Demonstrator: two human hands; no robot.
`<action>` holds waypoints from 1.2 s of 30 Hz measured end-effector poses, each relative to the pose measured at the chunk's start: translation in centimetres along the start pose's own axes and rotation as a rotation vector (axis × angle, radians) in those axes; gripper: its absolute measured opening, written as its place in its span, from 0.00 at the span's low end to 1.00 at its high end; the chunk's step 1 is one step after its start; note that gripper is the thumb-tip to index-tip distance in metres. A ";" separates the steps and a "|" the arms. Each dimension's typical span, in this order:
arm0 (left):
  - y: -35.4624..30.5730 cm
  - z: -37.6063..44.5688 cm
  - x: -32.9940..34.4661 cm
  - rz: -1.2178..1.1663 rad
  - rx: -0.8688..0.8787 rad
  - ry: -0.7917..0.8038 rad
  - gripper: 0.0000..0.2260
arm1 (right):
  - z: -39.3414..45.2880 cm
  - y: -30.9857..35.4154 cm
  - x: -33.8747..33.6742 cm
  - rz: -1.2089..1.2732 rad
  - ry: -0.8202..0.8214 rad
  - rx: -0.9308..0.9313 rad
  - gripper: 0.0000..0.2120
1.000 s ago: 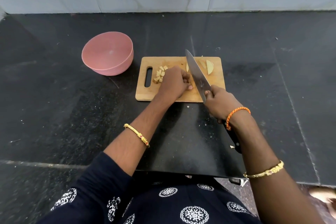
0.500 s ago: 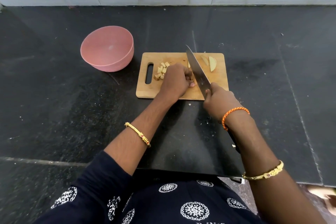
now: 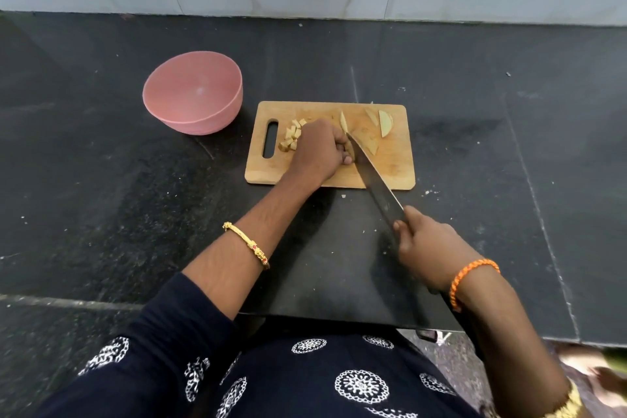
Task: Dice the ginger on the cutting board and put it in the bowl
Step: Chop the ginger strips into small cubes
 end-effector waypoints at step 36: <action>-0.2 0.8 0.1 0.165 0.016 0.037 0.12 | 5.0 6.5 -0.6 0.020 -0.287 -0.030 0.08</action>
Point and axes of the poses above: each hand's wrist, its own z-axis towards the middle knuckle, its own x-axis out of the palm, y = z × x, the point moved 6 cm from there along z, towards the middle knuckle, and after that the axes turned 1 degree about x, right-handed, at the moved point
